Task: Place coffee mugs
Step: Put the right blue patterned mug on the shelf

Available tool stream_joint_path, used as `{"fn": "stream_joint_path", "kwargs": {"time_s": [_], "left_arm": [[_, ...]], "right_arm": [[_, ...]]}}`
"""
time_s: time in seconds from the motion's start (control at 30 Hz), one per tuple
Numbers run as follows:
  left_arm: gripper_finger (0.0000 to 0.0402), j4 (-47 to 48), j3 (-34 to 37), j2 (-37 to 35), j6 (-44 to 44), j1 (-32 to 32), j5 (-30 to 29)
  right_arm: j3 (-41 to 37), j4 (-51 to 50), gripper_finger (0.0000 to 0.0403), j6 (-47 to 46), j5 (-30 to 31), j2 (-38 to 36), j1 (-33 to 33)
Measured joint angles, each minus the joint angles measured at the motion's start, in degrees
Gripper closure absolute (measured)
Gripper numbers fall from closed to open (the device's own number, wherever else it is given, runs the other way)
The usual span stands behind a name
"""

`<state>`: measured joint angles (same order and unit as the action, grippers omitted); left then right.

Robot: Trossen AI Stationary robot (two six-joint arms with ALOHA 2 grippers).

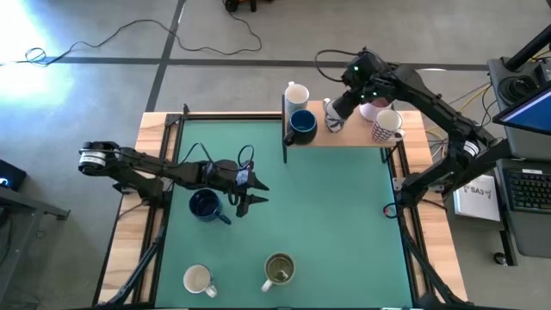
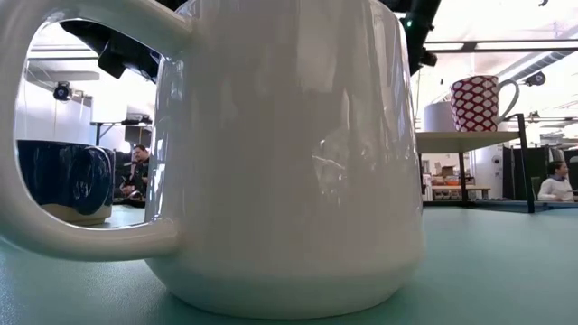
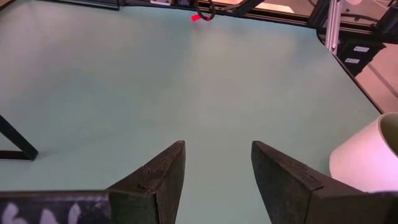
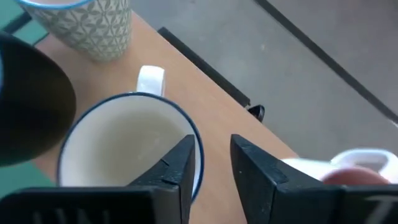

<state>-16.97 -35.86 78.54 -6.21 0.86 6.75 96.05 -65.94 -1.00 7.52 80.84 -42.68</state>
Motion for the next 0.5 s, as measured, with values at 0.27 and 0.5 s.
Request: {"fn": "stream_joint_path", "kwargs": {"time_s": [0.27,0.5], "left_arm": [[0.0233,0.3,0.0,0.0,0.0,0.0,0.3],[0.0233,0.3,0.0,0.0,-0.1,0.0,0.4]], "right_arm": [[5.0,-10.1,0.0322,3.9,-6.2,-0.6,1.5],[4.8,-11.4,0.0320,8.6,-10.9,-0.1,4.9]]}}
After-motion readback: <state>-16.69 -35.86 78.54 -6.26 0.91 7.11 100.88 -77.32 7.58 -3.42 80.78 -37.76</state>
